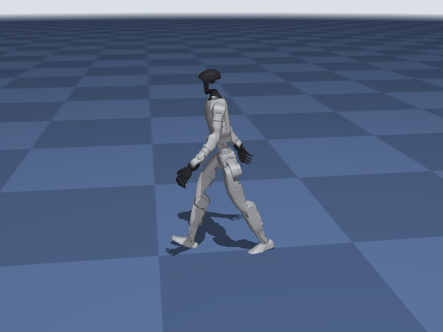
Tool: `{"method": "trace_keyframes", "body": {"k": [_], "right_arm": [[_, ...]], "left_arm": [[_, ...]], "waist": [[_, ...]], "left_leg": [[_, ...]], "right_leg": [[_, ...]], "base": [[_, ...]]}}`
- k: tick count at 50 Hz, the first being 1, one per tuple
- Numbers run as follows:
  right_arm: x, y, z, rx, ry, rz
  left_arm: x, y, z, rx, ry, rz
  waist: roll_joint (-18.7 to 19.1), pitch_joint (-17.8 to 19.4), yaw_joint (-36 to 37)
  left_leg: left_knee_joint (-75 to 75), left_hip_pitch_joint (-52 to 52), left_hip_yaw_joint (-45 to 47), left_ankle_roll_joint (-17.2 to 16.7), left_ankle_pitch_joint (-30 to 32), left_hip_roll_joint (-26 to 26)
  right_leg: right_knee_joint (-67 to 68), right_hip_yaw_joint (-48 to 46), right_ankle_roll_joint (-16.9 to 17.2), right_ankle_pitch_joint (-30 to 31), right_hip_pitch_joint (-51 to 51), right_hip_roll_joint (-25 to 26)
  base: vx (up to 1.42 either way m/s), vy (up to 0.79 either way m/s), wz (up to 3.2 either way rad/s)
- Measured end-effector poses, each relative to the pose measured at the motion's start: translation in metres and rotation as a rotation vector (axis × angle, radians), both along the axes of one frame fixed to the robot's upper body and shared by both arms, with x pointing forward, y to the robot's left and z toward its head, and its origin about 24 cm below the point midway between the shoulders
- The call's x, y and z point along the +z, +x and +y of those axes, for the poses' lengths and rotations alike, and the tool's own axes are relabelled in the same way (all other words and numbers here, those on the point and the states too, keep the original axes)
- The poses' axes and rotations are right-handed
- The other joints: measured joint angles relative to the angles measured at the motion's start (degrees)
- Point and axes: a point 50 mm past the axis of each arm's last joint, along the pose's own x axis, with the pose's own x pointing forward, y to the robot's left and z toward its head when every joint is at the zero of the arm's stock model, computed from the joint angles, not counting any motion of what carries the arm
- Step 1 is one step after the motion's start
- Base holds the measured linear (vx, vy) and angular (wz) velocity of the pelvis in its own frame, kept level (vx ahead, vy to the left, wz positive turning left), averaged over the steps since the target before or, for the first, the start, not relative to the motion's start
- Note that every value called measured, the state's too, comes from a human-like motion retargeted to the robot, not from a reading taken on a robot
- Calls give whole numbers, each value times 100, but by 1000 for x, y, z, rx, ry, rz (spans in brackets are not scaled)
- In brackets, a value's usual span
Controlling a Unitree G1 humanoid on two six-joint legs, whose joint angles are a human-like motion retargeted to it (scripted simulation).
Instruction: Walk run
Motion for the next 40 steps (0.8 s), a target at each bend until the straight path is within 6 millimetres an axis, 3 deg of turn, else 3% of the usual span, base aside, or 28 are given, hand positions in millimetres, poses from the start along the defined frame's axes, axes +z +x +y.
{"method": "trace_keyframes", "body": {"k": [2,4,8,10,12,15,17,20,24,28,31,33,35,38,40], "right_arm": [[1,1,-4,13,-51,-16],[-2,11,-7,41,-87,-48],[-15,53,-10,65,-101,-205],[-21,82,-12,73,-65,-317],[-25,119,-15,114,-24,-432],[-22,171,-25,220,-58,-576],[-15,204,-34,278,-112,-670],[-3,251,-43,342,-152,-789],[19,310,-47,394,-171,-916],[32,339,-39,373,-174,-1050],[26,332,-26,330,-152,-1083],[14,309,-19,308,-118,-1038],[-1,275,-11,307,-86,-957],[-16,219,-9,323,-105,-797],[-20,191,-14,369,-91,-675]], "left_arm": [[-8,-12,-7,28,-38,-45],[-30,-42,-9,91,-73,8],[-87,-140,-20,133,-113,416],[-101,-189,-18,43,-68,697],[-105,-226,-8,-55,47,901],[-105,-274,-3,-136,199,1084],[-103,-307,-7,-140,193,1193],[-96,-355,-17,-53,91,1350],[-88,-396,-43,177,-94,1453],[-82,-413,-60,390,-213,1518],[-87,-400,-60,438,-240,1495],[-93,-382,-52,407,-216,1432],[-99,-358,-42,357,-166,1341],[-107,-307,-25,276,-82,1184],[-108,-268,-16,244,-50,1058]], "waist": [[-30,-159,78],[-91,-248,-78],[-387,-280,-285],[-621,-250,-182],[-680,-194,33],[-631,-18,456],[-671,37,840],[-632,52,1332],[-288,204,1667],[-318,203,1754],[-330,177,1781],[-395,154,1856],[-487,119,2000],[-330,21,1832],[-244,80,1737]], "left_leg": [[130,197,-1,-316,323,-44],[428,358,-70,-568,1122,-178],[2195,167,1222,-542,3495,-7],[3714,-382,1525,-269,3786,145],[5154,-1345,1458,-196,2943,582],[5701,-2438,1194,-561,2452,708],[5254,-2924,1480,-464,2207,773],[4202,-3541,2212,18,1687,1208],[1868,-4146,1681,211,1453,992],[639,-4467,1567,241,1342,768],[1136,-4471,1623,717,1810,752],[1619,-4412,1590,747,1905,939],[2099,-4439,938,705,1525,895],[2086,-3697,1135,730,826,1103],[1902,-3174,1365,721,613,1209]], "right_leg": [[690,89,-467,144,-54,-24],[1155,37,-532,639,15,-195],[1521,696,-447,119,788,-574],[1368,471,-434,-100,1351,-788],[1002,160,-396,-169,1860,-686],[272,165,-293,-84,2603,-203],[-81,381,-274,-107,2952,45],[-426,640,-178,-249,3417,354],[-804,875,11,-522,4224,837],[-728,1048,357,-841,4755,782],[-465,1218,791,-648,5045,766],[-137,1374,1062,-149,5168,777],[516,1228,1010,950,5104,604],[2177,770,951,2586,4582,543],[3326,739,743,2489,4039,430]], "base": [[131,-27,-8],[116,-23,6],[124,-19,27],[109,-26,16],[108,-23,2],[94,-13,-74],[80,-7,-119],[71,-2,-107],[87,7,-82],[120,16,-42],[114,13,-28],[118,7,-35],[118,1,-50],[104,1,10],[109,7,-17]]}}
